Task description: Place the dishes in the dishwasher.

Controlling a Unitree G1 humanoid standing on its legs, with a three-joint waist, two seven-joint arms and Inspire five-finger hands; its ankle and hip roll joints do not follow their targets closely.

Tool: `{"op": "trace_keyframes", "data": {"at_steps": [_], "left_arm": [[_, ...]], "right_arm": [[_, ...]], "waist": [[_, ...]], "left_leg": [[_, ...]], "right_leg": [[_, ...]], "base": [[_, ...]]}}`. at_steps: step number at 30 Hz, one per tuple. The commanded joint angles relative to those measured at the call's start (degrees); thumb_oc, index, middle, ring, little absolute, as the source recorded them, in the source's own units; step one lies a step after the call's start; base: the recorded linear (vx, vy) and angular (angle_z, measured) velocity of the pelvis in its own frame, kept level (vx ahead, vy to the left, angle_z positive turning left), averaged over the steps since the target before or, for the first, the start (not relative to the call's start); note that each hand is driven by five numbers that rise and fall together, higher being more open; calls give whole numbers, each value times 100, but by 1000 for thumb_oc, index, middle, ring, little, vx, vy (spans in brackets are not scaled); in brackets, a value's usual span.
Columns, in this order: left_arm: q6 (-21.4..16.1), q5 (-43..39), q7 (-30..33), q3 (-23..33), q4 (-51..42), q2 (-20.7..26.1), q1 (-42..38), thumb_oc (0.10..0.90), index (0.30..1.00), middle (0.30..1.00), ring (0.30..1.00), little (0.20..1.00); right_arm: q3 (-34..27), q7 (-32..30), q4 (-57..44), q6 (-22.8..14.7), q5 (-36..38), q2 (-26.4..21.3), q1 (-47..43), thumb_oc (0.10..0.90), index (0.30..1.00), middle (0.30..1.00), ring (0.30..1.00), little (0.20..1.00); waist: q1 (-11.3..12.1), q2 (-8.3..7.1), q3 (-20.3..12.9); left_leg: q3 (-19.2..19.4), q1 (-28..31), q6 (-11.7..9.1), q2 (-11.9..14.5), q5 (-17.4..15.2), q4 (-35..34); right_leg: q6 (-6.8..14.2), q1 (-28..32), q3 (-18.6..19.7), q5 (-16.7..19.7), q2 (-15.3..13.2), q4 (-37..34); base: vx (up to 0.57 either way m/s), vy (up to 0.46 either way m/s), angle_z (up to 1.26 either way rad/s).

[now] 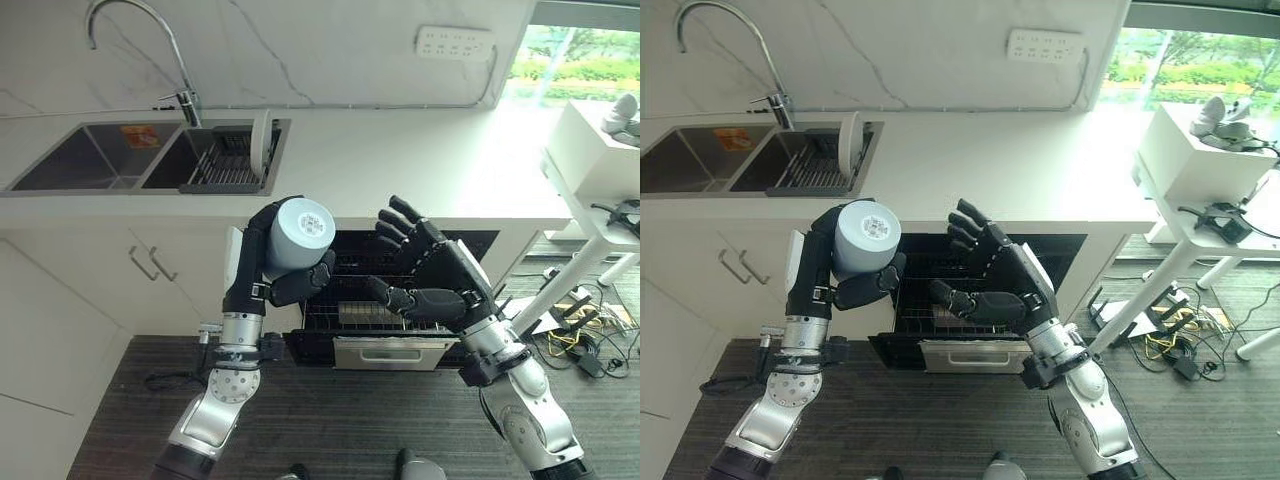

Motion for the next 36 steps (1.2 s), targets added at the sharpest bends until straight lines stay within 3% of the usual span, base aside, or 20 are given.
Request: {"op": "trace_keyframes", "data": {"at_steps": [1,7,12,21,28,31,36], "left_arm": [[-348,-114,596,114,-699,-48,-482,400,300,300,300,300],[-243,56,1075,-53,-758,-180,-290,400,300,300,300,300],[-202,308,1612,-222,-650,-176,-399,400,300,300,300,300],[-283,707,1794,-478,-621,-210,-545,400,300,300,300,300],[-332,1169,1994,-755,-548,-164,-647,400,300,300,300,300],[-245,1288,2302,-868,-500,-132,-720,400,300,300,300,300],[-306,1442,2224,-1064,-449,-146,-807,400,300,300,300,300]], "right_arm": [[-81,-300,-942,-736,-52,80,-659,800,900,900,900,900],[343,-793,-919,-942,-584,45,-913,800,900,900,900,900],[644,-1023,-910,-891,-697,55,-1081,800,900,900,900,900],[1074,-1298,-785,-585,-644,212,-1453,800,900,900,900,900],[1311,-1363,-613,-141,-272,314,-1636,800,900,900,900,900],[1451,-1373,-557,-102,-208,333,-1683,800,900,900,900,900],[1534,-1332,-513,-49,-111,336,-1773,800,900,900,900,900]], "waist": [[63,-79,-13],[269,-103,27],[308,-107,11],[400,-115,-12],[404,-119,-38],[396,-125,-33],[401,-143,-24]], "left_leg": [[-574,-3,-66,138,-1018,552],[-706,-50,-90,98,-1001,552],[-695,-32,-83,96,-1014,552],[-734,-21,-65,57,-1034,552],[-737,-4,-68,63,-1039,552],[-727,3,-67,73,-1040,552],[-728,-13,-69,79,-1029,552]], "right_leg": [[288,507,-16,-746,1,-22],[262,560,-116,-781,-1,-22],[263,589,-158,-786,-12,-22],[263,621,-161,-791,-14,-22],[268,623,-114,-790,9,-22],[273,622,-103,-785,18,-22],[274,617,-117,-776,21,-22]], "base": [[6,-8,10],[1,-21,16],[12,-8,9],[0,0,0],[5,-12,3],[0,0,0],[0,0,0]]}}
